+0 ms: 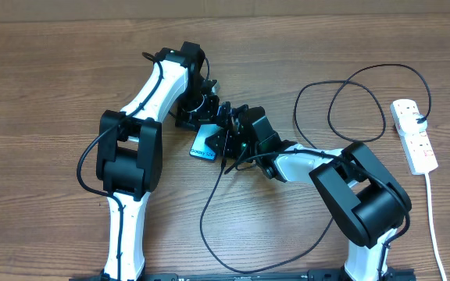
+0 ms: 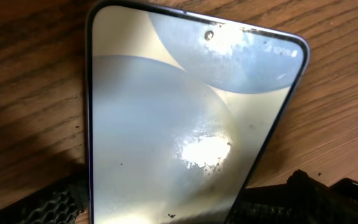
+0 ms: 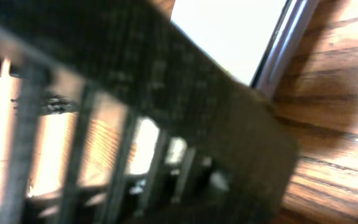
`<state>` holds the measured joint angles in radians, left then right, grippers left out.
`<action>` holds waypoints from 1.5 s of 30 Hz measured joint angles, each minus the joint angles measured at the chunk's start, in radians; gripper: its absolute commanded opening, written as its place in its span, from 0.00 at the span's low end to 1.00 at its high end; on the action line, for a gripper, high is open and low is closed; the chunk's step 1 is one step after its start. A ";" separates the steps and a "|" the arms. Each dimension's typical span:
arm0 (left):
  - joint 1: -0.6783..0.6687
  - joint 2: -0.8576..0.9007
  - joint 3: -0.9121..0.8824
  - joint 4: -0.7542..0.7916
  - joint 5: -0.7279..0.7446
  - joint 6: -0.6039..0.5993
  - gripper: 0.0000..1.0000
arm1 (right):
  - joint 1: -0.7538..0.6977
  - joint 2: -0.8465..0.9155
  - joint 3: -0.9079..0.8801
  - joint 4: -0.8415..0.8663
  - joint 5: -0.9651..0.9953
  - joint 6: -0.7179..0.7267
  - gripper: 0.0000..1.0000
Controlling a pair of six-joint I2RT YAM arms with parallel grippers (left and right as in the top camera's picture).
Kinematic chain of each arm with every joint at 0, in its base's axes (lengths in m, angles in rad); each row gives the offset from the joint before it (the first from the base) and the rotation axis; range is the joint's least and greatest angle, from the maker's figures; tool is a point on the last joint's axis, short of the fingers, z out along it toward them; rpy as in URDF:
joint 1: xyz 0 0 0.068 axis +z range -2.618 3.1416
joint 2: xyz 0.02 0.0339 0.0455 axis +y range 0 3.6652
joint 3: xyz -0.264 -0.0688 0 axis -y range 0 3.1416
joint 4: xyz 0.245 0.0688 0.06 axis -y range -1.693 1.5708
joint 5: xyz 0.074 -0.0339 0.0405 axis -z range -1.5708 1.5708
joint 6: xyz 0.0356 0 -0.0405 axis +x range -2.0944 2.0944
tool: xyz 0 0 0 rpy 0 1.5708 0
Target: Plug charger to phone and switch on socket
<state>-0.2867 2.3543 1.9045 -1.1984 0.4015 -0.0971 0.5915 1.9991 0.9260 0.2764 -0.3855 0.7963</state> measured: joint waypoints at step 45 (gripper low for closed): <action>0.105 0.071 0.233 -0.315 1.020 0.463 0.22 | -0.224 -0.066 -0.014 0.424 -0.713 0.274 0.04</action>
<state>-0.1814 2.4248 2.1380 -1.5131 1.4212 0.3664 0.3676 1.9327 0.9115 0.7006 -1.0981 1.0702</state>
